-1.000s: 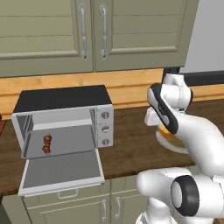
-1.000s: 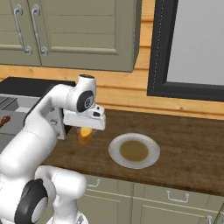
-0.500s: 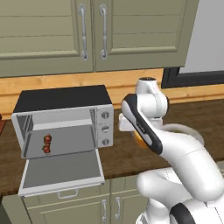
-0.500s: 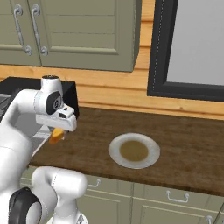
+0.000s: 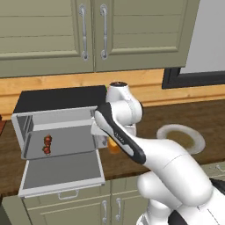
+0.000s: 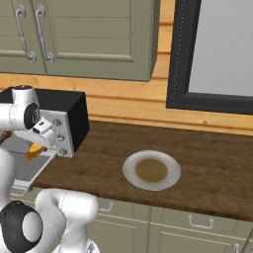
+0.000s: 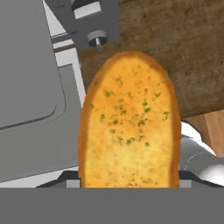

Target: Pick up the kebab skewer and baguette bread, and place them inside the toaster oven. Close the toaster oven door and start by setting the timer.

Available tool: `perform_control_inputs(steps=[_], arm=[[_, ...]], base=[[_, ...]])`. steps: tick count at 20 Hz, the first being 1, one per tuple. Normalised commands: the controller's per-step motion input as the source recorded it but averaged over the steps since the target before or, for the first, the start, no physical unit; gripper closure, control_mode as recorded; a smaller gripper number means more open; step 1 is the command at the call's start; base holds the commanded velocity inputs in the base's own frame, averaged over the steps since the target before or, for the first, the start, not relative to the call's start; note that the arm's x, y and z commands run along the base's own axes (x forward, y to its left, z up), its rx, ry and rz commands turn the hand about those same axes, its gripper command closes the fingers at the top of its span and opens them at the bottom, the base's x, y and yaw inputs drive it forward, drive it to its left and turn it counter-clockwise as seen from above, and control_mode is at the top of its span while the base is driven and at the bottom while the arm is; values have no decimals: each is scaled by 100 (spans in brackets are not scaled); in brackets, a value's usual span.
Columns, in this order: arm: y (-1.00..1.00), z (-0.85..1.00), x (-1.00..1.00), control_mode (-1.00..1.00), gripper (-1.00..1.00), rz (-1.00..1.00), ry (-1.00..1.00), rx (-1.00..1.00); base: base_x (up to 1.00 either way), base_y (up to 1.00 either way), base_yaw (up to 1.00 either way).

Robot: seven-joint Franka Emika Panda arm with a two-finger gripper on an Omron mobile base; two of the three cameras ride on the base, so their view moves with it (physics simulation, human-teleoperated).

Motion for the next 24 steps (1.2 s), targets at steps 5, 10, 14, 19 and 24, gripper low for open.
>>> perform_control_inputs(steps=[5,10,14,19,24], arm=[[100,-12,15,-100,100,0,0,-1],[99,-13,41,-100,100,-2,0,0],[62,0,10,-100,100,-8,0,0],[10,-4,8,-100,100,-9,0,0],[3,-20,24,-100,100,-9,-3,0]], base=[[0,0,0],[0,0,0],[0,0,0],[0,0,0],[0,0,0]])
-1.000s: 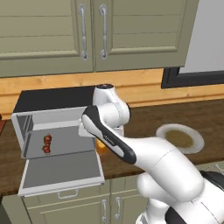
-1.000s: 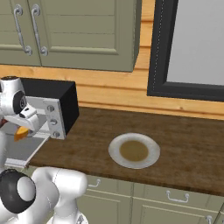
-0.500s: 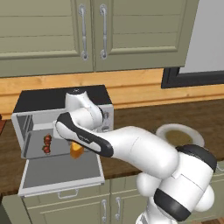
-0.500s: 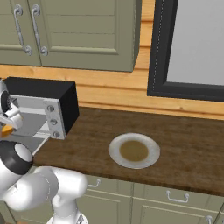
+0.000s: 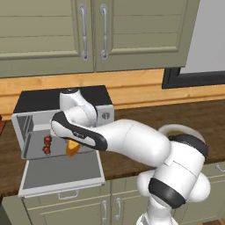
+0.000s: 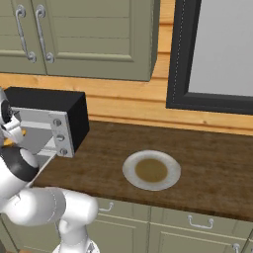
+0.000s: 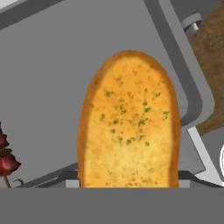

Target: Pick up the kebab skewer and baguette bread, and place them inside the toaster oven. Close the toaster oven door and start by setting the timer.

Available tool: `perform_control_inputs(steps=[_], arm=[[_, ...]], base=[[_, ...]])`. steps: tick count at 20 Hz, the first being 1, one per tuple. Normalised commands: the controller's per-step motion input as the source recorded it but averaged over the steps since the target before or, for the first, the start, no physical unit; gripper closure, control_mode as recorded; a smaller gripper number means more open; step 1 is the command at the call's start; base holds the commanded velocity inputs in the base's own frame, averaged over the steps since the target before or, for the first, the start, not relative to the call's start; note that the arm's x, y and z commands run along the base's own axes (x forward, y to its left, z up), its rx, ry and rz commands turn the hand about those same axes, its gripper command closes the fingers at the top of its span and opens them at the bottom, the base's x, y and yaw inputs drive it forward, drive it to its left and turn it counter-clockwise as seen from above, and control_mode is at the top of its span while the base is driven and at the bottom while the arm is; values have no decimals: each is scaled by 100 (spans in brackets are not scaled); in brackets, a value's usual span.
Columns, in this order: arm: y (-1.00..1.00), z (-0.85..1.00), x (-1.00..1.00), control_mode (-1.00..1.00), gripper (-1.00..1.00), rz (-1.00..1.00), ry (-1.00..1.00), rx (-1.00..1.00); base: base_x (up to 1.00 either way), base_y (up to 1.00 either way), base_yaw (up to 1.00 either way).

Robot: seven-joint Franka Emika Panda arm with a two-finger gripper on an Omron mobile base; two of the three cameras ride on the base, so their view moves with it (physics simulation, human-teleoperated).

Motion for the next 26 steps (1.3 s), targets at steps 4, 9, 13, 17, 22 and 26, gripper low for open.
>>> perform_control_inputs(steps=[4,9,13,17,22,26], arm=[[10,-38,37,-100,100,-5,-11,0],[21,-13,35,-100,100,0,-14,0],[14,0,28,-100,100,0,-4,0],[9,-14,17,-100,100,0,-3,0],[1,-13,22,-100,100,0,-2,0],[1,-11,6,-100,100,0,-2,0]], base=[[0,0,0],[0,0,0],[0,0,0],[0,0,0],[0,0,0],[0,0,0]])
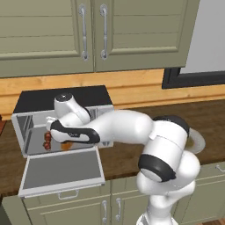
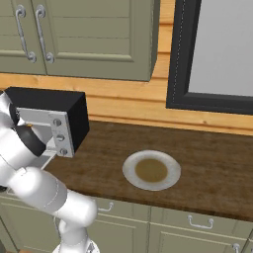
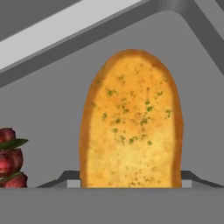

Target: Pick up the kebab skewer and baguette bread, and place them inside the toaster oven. Close the toaster oven door and start by setting the timer.

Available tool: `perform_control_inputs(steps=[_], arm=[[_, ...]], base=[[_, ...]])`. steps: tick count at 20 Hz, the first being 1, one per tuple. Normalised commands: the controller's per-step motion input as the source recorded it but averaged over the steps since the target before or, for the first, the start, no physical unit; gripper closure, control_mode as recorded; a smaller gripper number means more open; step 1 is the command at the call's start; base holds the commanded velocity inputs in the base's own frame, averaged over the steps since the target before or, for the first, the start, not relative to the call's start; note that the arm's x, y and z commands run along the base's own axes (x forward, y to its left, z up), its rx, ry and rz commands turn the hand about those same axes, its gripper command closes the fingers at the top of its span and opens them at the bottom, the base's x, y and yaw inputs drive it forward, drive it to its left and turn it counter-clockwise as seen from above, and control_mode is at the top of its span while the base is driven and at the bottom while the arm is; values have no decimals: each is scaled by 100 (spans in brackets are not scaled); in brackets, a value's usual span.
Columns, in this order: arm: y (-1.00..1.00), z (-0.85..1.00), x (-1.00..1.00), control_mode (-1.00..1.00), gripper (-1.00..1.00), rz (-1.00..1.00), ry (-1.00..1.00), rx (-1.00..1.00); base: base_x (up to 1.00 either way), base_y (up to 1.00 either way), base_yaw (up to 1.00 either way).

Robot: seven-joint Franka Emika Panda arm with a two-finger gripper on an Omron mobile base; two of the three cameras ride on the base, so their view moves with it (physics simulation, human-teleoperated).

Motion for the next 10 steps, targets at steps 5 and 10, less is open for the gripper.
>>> perform_control_inputs(steps=[5,10], arm=[[4,-15,-1,-100,-100,0,-2,0],[0,-2,-2,-100,-100,0,-5,0]], base=[[0,0,0],[0,0,0]])
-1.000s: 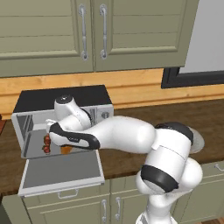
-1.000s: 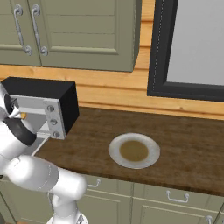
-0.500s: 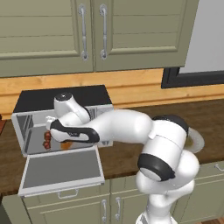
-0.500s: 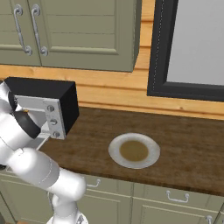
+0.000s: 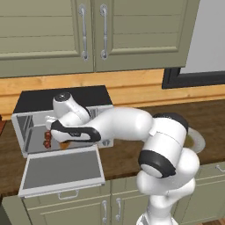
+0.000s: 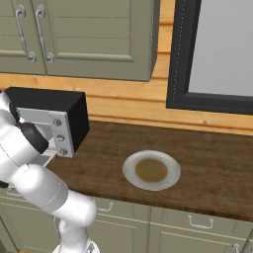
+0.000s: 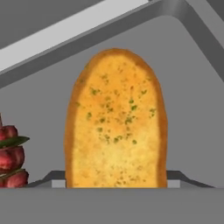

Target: Pick up the kebab skewer and baguette bread, and place them inside the toaster oven. Close the toaster oven door and start by setting the timer.

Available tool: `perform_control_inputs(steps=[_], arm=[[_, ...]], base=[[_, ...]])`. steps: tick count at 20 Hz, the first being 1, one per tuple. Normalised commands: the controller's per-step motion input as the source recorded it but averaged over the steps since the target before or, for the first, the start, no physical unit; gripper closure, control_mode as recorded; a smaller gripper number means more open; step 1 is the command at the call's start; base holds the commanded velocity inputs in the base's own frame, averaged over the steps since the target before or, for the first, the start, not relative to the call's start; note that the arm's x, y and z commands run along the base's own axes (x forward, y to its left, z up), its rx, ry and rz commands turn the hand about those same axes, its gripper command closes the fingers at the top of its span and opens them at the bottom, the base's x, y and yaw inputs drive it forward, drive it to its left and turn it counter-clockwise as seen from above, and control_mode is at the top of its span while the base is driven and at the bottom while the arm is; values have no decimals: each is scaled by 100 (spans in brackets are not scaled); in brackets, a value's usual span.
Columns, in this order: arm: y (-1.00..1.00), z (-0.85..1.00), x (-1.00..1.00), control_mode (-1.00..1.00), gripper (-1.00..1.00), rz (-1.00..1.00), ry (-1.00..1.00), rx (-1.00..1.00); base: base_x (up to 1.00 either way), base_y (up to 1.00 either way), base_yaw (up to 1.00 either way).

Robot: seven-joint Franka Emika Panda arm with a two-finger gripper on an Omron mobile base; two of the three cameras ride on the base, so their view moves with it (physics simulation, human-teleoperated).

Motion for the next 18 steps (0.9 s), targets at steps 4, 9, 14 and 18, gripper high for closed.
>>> perform_control_inputs(steps=[4,9,14,18], arm=[[-2,0,-23,-100,-100,0,-9,0],[0,1,-42,-100,-100,0,-8,0],[-10,26,-46,-100,-100,0,-9,0],[-2,7,-76,-100,-100,0,-2,0]], base=[[0,0,0],[0,0,0],[0,0,0],[0,0,0]])
